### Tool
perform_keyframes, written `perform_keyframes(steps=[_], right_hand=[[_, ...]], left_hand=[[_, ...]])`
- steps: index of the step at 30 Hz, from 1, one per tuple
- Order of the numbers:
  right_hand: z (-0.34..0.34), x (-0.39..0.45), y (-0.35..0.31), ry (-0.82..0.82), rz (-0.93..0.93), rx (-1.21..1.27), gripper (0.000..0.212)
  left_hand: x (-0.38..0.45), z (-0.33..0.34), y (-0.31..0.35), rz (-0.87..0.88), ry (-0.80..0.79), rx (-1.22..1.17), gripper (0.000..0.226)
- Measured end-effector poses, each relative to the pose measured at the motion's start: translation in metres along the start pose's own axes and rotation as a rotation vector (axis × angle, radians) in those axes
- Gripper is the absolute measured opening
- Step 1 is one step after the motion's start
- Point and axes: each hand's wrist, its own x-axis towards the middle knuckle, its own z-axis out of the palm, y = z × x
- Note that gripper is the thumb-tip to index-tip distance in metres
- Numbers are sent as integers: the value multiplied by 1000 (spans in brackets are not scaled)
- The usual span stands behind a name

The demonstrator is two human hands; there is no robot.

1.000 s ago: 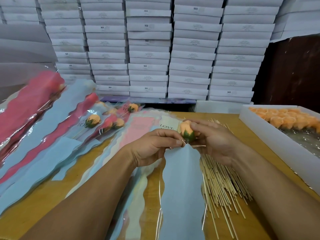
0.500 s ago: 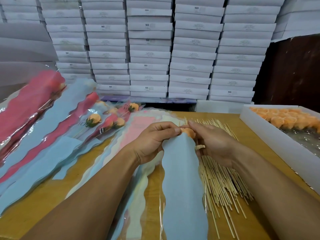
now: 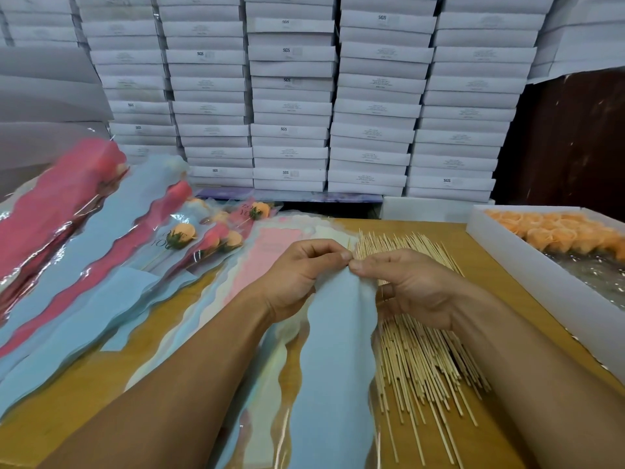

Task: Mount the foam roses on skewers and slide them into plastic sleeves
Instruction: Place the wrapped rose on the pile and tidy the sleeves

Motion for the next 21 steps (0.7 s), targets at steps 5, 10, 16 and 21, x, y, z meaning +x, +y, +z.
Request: perform_keyframes(steps=[5,10,16,21], right_hand=[[-7,6,3,161,-5,41,15],[-11,8,4,325,-11,105,8],[-13,10,6,356,-16,114,10],[-14,12,8,401,-34,106,5]], left_hand=[[5,1,0,20,81,34,15],[13,-2,6,162,342,878,25],[25,4,28,299,362,1561,10],[40,10,41,75,307,1741,22]])
